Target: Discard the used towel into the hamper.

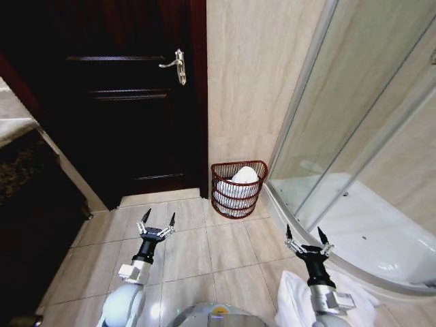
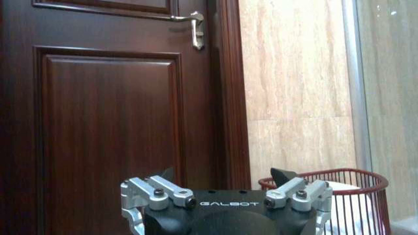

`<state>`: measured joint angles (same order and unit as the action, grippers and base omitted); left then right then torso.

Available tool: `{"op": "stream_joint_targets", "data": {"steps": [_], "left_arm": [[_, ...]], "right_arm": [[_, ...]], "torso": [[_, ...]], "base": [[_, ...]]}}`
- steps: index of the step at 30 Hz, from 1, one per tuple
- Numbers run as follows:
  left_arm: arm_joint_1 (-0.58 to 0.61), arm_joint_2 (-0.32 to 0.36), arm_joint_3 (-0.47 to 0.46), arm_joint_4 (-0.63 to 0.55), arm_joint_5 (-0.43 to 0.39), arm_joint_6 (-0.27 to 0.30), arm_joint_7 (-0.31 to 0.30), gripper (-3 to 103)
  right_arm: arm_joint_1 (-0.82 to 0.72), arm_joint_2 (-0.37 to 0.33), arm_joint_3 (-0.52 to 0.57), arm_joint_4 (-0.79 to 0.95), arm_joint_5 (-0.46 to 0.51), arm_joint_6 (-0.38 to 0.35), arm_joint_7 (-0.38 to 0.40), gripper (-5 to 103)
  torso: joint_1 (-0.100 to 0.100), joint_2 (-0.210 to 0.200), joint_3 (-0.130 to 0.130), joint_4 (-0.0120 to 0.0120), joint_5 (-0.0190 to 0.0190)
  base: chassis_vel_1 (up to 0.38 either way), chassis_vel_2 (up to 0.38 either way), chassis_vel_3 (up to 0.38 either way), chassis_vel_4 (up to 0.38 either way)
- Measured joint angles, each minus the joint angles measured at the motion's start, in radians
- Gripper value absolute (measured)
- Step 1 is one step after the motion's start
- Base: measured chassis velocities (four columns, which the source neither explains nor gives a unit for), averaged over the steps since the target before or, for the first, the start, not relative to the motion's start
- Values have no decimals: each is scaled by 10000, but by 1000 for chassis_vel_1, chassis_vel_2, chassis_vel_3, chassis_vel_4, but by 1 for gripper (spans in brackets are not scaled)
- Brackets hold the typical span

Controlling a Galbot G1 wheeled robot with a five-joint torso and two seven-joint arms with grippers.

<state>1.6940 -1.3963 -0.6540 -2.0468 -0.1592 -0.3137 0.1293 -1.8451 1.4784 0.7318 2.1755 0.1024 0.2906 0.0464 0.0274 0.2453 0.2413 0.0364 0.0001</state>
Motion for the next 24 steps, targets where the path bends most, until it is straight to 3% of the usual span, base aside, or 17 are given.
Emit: {"op": "stream_joint_targets", "data": {"steps": [10, 24], "left_arm": [[79, -81, 24, 0, 139, -152, 15, 100], [189, -95, -19, -62, 151, -285, 17, 100]], "right_arm": [[-118, -76, 923, -141, 725, 219, 143, 100], [-259, 16, 1009, -613, 1013, 460, 192, 100]], "torso": [[1, 0, 1, -1, 0], [0, 0, 0, 0, -3]], "base": [[-55, -31, -35, -64], [-87, -101, -105, -91]]}}
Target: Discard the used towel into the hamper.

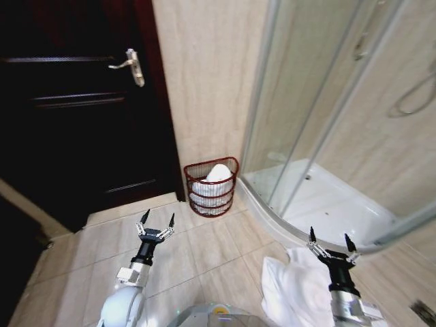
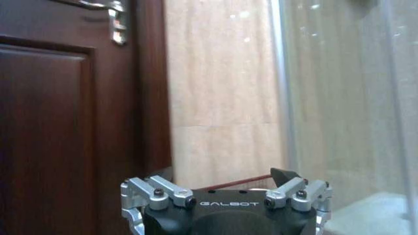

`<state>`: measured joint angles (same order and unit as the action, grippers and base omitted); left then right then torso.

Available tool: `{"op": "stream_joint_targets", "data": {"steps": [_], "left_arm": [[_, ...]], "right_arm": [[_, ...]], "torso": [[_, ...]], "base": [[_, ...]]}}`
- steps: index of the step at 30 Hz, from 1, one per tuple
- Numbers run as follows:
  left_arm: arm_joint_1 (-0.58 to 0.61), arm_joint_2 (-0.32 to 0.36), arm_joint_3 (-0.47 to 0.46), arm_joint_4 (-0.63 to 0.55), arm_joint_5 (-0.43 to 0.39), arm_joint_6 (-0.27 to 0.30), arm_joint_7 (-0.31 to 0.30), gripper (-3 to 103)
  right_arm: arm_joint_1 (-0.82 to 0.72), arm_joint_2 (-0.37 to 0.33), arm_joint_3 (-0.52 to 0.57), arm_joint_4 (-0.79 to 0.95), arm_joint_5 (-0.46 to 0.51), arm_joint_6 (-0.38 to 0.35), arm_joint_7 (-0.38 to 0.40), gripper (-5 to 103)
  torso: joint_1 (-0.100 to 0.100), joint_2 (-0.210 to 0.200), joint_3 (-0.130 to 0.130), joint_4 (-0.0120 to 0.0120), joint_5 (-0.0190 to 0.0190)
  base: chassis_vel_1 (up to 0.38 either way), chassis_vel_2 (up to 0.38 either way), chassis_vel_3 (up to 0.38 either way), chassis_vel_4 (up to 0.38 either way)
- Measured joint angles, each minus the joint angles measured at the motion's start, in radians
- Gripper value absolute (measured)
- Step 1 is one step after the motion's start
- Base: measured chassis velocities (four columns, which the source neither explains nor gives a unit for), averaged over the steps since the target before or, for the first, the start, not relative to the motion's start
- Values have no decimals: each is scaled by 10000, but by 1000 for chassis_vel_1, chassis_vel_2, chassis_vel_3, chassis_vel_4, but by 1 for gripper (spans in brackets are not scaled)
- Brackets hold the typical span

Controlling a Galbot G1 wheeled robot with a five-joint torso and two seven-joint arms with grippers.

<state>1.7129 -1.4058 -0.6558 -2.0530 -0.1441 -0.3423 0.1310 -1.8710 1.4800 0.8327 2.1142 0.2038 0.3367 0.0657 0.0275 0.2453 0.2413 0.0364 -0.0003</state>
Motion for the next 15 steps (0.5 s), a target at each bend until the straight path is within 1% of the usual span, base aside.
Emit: {"op": "stream_joint_targets", "data": {"steps": [7, 9, 12, 15], "left_arm": [[-22, 19, 22, -5, -18, -73, 12, 100], [-27, 143, -10, -14, -100, -150, 71, 100], [-91, 240, -41, 7, -165, -186, 169, 100], [-189, 289, 14, 124, -270, -226, 203, 100]], "right_arm": [[65, 153, -176, -611, 269, -105, 243, 100], [76, 169, -270, -954, 291, -59, 410, 100], [110, 169, -296, -1254, 347, 6, 480, 100], [212, 177, -300, -1581, 581, -9, 479, 100]], "torso": [[0, 0, 0, -1, 3], [0, 0, 0, -1, 1], [0, 0, 0, -2, 6], [0, 0, 0, -3, 0]], "base": [[-145, -125, -124, -118], [-129, -128, -129, -131], [-103, -119, -123, -111], [-93, -80, -88, -84]]}}
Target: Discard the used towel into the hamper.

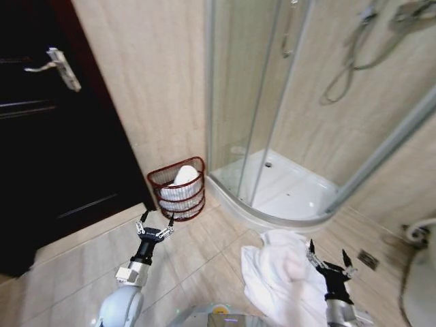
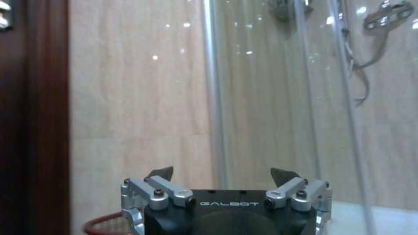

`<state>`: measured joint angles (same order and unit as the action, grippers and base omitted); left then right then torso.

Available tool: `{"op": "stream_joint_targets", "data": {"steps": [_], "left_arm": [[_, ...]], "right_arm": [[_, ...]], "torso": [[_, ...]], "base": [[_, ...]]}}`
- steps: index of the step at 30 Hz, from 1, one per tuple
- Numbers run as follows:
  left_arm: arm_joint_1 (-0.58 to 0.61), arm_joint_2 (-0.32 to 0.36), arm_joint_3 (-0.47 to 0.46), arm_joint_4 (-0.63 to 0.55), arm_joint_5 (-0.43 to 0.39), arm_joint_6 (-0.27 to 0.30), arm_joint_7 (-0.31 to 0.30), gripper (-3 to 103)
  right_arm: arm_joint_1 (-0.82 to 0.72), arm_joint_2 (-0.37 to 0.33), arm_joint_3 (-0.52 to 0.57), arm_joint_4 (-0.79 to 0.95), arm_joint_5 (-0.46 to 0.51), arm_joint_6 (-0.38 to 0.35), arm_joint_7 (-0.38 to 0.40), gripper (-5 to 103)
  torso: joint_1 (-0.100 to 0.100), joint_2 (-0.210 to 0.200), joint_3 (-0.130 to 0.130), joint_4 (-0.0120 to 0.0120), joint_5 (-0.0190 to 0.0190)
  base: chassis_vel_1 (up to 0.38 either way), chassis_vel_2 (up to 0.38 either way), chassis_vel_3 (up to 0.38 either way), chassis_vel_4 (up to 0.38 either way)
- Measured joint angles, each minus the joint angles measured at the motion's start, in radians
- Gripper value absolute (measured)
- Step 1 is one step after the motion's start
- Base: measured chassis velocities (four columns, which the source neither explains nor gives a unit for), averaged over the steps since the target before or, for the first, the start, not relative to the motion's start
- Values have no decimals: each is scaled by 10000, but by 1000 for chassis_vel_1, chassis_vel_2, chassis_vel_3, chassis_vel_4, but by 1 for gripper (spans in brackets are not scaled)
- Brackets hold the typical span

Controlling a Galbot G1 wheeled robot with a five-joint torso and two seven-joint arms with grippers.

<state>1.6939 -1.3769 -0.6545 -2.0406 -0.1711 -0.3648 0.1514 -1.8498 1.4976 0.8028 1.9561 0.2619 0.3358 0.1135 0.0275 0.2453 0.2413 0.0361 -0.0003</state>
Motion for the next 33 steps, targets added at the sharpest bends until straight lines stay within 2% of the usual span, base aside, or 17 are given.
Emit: {"op": "stream_joint_targets", "data": {"steps": [3, 4, 6, 9, 11, 12, 14, 15, 18, 23, 26, 27, 30, 33], "left_arm": [[-99, 16, 105, 172, -51, -33, 169, 100], [-99, 16, 105, 172, -51, -33, 169, 100], [-138, -5, 213, 255, -7, -33, 284, 100], [-92, -25, 290, 262, 101, -48, 403, 100], [25, -35, 350, 252, 239, -112, 537, 100], [25, -35, 350, 252, 239, -112, 537, 100], [117, -77, 361, 210, 367, -191, 608, 100], [117, -77, 361, 210, 367, -191, 608, 100], [194, -171, 346, 188, 502, -311, 615, 100], [330, -229, 355, 167, 747, -475, 718, 100], [398, -295, 370, 81, 960, -594, 883, 100], [398, -295, 370, 81, 960, -594, 883, 100], [405, -334, 349, -8, 1058, -594, 896, 100], [421, -332, 295, -91, 1065, -569, 896, 100]], "right_arm": [[274, -50, -233, -591, 1027, -561, -126, 100], [274, -50, -233, -591, 1027, -561, -126, 100], [760, -72, -477, -1385, 1644, -1139, -190, 100], [1203, -72, -621, -2071, 1744, -1331, -268, 100], [1742, -153, -791, -2788, 1874, -1738, -480, 100], [1742, -153, -791, -2788, 1874, -1738, -480, 100], [2380, -266, -840, -3514, 1871, -2572, -835, 100], [2380, -266, -840, -3514, 1871, -2572, -835, 100], [3157, -503, -770, -4330, 1731, -3744, -1452, 100], [3776, -701, -865, -5035, 1522, -4395, -1974, 100], [4363, -823, -916, -5678, 1359, -5298, -3064, 100], [4363, -823, -916, -5678, 1359, -5298, -3064, 100], [5078, -843, -888, -6473, 802, -5844, -3857, 100], [5576, -829, -888, -6994, 579, -5986, -3953, 100]], "torso": [[0, 0, 0, 0, 1], [0, 0, 0, 0, 1], [0, 0, 0, 4, 2], [0, 0, 0, 4, 4], [1, 0, 1, 4, 3], [1, 0, 1, 4, 3], [1, 0, 1, 5, 5], [1, 0, 1, 5, 5], [1, 0, 1, 5, 3], [1, 0, 1, 4, 3], [1, -1, 1, 3, 4], [1, -1, 1, 3, 4], [1, -1, 1, 2, 3], [1, 0, 1, 3, 2]], "base": [[-36, -41, -38, -43], [0, 0, 0, 0], [0, 0, 0, 0], [0, 0, 0, 0], [0, 0, 0, 0], [0, 0, 0, 0], [0, 0, 0, 0], [0, 0, 0, 0], [0, 0, 0, 0], [0, 0, 0, 0], [0, 0, 0, 0], [0, 0, 0, 0], [0, 0, 0, 0], [0, 0, 0, 0]]}}
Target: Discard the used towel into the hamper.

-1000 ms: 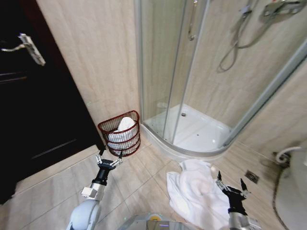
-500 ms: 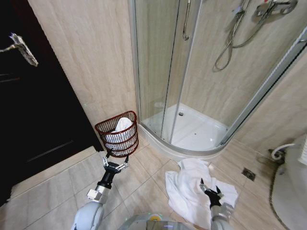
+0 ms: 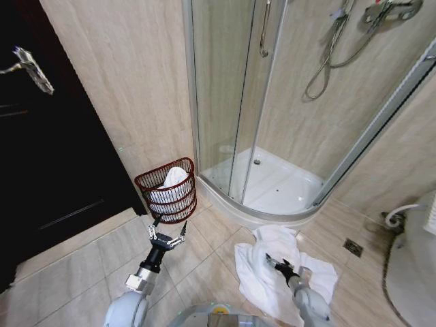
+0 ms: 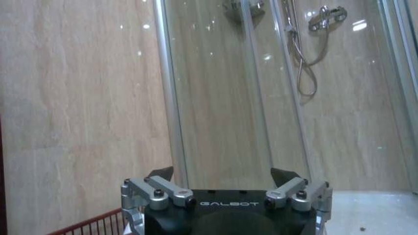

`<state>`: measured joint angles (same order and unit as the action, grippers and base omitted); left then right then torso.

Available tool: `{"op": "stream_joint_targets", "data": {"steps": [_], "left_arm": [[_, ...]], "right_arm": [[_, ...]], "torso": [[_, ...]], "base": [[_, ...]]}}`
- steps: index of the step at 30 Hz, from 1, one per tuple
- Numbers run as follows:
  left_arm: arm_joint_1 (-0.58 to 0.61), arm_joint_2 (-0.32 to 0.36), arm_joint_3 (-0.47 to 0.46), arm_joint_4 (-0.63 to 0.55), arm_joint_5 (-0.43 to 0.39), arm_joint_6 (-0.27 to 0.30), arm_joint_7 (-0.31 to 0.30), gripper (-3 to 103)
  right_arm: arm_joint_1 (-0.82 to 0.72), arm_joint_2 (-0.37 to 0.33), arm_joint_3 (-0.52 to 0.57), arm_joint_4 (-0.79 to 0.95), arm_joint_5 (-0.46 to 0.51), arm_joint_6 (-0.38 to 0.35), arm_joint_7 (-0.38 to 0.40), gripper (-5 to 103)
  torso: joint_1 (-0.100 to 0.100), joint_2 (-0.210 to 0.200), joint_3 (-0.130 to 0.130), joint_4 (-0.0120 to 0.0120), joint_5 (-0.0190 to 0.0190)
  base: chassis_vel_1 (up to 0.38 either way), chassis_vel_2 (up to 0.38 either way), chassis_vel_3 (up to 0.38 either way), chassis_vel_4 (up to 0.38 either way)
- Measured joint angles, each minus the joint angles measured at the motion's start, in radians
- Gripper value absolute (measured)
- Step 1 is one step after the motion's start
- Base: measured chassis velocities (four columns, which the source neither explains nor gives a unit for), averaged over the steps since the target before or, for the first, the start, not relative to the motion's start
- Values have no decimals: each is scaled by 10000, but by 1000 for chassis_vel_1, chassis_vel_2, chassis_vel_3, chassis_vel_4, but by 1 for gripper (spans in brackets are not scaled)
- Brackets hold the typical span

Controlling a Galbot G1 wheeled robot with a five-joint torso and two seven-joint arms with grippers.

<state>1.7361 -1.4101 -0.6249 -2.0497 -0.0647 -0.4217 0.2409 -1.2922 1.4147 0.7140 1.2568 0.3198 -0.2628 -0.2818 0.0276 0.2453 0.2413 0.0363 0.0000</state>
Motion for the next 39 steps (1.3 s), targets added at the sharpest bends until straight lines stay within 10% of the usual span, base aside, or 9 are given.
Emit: {"op": "stream_joint_targets", "data": {"steps": [29, 39], "left_arm": [[-119, -4, -69, 32, 97, 115, -227, 100], [-115, -4, -50, 32, 80, 100, -342, 100]], "right_arm": [[2319, -107, -308, -4244, -357, 1463, -31, 102], [2245, -81, -497, -4169, -181, 1753, 194, 78]], "torso": [[0, 0, -2, 0, -4], [0, 0, -1, -2, -4]], "base": [[0, 0, 0, 0], [0, 0, 0, 0]]}}
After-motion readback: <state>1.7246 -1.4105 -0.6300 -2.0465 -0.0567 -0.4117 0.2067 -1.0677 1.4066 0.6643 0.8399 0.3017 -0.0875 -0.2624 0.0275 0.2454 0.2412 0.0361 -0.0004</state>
